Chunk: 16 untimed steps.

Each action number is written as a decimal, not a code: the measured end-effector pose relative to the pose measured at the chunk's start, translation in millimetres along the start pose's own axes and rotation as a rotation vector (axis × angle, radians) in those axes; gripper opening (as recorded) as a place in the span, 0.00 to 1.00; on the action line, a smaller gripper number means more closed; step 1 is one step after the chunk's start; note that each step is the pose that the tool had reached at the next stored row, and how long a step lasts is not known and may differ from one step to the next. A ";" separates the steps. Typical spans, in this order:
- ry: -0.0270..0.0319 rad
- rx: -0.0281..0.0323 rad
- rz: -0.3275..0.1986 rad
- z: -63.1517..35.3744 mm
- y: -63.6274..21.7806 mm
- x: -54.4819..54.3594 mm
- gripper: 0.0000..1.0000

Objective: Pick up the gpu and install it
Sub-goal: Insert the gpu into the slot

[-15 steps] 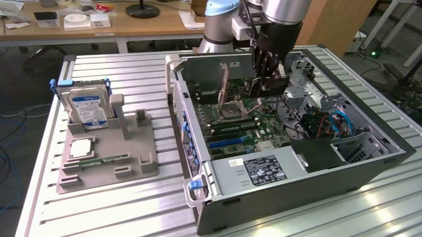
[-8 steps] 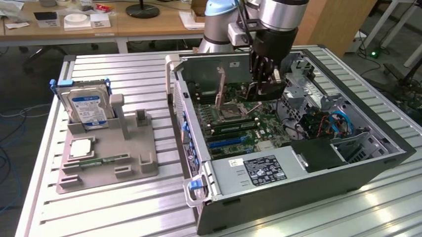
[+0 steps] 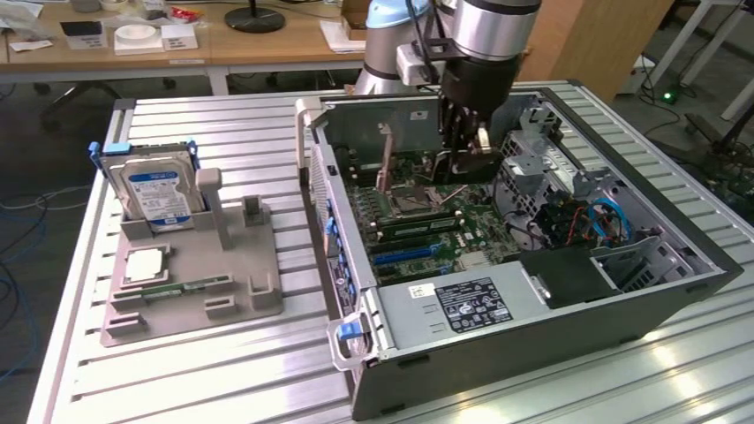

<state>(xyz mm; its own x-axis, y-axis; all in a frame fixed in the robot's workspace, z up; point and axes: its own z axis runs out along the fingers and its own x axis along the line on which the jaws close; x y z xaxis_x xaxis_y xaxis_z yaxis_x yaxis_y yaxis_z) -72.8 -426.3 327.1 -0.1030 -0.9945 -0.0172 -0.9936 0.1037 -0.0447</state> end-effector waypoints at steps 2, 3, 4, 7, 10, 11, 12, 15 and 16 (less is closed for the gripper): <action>0.0004 -0.0013 -0.001 1.7 2.7 1.9 0.28; 0.0004 -0.0028 -0.001 2.5 2.6 4.2 0.28; 0.0007 -0.0036 -0.002 3.3 2.4 6.5 0.28; -0.0019 -0.0044 -0.011 6.0 2.3 8.8 0.28; -0.0165 -0.0060 -0.024 8.6 2.9 9.3 0.28; -0.0165 -0.0060 -0.028 9.3 2.8 10.2 0.28; -0.0165 -0.0061 -0.028 10.0 3.2 11.3 0.28; -0.0163 -0.0081 -0.029 13.8 9.6 14.3 0.28; -0.0162 -0.0094 -0.029 14.6 10.8 15.5 0.28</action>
<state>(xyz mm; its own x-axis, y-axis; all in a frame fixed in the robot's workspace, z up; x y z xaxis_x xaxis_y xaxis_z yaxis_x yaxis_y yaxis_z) -84.5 -440.5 311.7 -0.0736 -0.9968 -0.0323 -0.9966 0.0747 -0.0360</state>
